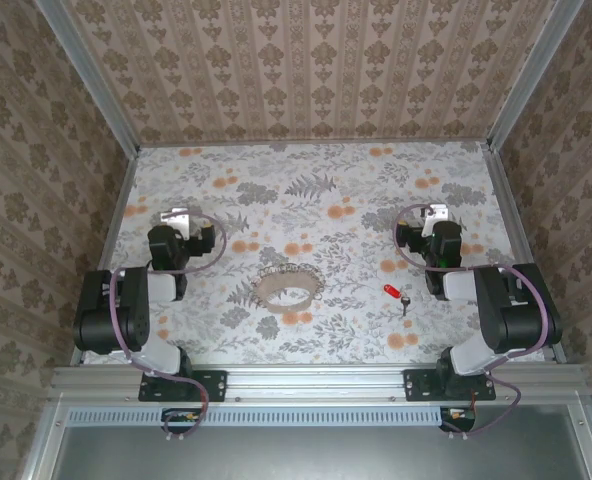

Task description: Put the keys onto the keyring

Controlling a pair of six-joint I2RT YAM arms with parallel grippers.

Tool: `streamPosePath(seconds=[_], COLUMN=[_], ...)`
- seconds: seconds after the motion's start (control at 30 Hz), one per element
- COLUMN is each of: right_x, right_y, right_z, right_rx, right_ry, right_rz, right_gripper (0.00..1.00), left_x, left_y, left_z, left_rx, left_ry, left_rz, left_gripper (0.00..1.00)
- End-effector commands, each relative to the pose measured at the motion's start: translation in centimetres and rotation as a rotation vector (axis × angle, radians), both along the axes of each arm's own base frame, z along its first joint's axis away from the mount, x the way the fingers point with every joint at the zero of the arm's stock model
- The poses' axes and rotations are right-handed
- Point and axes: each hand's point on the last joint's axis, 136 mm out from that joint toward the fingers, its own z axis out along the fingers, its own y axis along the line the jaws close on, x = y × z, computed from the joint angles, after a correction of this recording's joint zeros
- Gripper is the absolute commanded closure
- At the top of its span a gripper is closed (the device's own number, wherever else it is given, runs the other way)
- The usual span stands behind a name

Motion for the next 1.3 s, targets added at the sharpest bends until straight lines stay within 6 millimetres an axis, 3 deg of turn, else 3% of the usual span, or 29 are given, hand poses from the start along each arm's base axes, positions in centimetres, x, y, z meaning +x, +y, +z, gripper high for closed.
streamPosePath(seconds=[0.0,0.73,0.8,1.1,1.27], right_x=[0.3,0.2,0.0,-2.0,-2.2], right_y=[-0.2,-0.4,-1.5,-5.2,-3.1], right_z=[1.2,1.3,2.1,5.0,6.8], right_rx=[-0.005,0.023,0.026,0.124,0.281], right_ry=[-0.042,-0.048,-0.055,0.044,0.057], right_rz=[-0.018,-0.01,-0.082,-0.351,-0.262], right_gripper=[0.0,0.0,0.0,0.0,0.0], left_x=[0.2,0.2,0.1,0.8,0.4], left_y=[-0.3,-0.3,-0.6,-1.1,-2.4], left_z=[0.4,0.5,0.8,5.4,8.1], left_rx=[0.012,0.021,0.044,0.055,-0.093], left_ry=[-0.009,-0.008,-0.004,0.062,0.106], left_rz=[-0.013,-0.003,-0.009,0.009,0.033], left_gripper=[0.0,0.0,0.01,0.02,0.02])
